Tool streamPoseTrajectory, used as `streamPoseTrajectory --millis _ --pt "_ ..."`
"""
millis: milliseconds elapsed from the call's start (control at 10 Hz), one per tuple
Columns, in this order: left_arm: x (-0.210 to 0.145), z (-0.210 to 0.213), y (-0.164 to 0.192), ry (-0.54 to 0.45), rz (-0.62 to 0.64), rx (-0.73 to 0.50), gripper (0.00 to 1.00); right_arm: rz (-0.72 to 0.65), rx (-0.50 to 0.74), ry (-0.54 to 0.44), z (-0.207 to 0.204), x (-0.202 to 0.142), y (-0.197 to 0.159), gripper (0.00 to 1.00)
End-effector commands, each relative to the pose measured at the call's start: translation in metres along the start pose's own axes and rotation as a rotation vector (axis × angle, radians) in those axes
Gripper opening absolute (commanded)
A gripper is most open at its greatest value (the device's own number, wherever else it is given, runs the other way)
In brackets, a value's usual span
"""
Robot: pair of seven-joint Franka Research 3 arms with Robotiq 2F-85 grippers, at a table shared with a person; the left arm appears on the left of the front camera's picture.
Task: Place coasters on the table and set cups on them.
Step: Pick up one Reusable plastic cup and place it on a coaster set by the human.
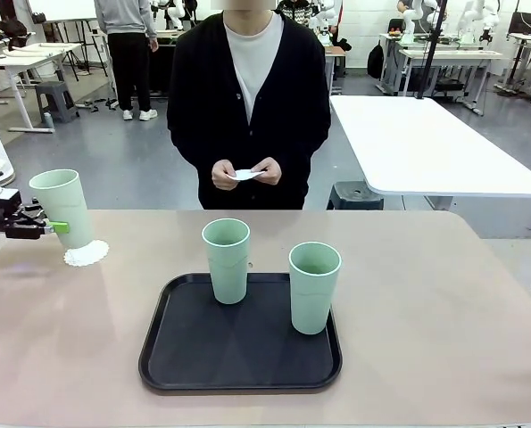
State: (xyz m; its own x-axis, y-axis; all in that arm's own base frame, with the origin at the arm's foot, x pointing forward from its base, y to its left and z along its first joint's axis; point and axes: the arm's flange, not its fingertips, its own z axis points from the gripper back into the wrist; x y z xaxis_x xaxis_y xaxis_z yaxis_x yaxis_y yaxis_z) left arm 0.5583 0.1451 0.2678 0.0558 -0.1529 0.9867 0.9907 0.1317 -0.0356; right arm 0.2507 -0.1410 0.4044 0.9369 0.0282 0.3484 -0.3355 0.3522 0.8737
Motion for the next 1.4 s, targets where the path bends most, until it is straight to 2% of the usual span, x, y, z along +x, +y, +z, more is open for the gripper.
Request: streamPoseTrajectory --millis 0,1300 --pt "-0.007 -0.003 0.003 0.013 -0.030 -0.015 0.84 0.015 0.005 -0.005 0.000 0.001 0.000 1.00" --pt "-0.035 -0.006 0.011 0.021 -0.033 -0.026 0.84 0.015 0.005 -0.005 0.000 0.001 0.000 1.00"
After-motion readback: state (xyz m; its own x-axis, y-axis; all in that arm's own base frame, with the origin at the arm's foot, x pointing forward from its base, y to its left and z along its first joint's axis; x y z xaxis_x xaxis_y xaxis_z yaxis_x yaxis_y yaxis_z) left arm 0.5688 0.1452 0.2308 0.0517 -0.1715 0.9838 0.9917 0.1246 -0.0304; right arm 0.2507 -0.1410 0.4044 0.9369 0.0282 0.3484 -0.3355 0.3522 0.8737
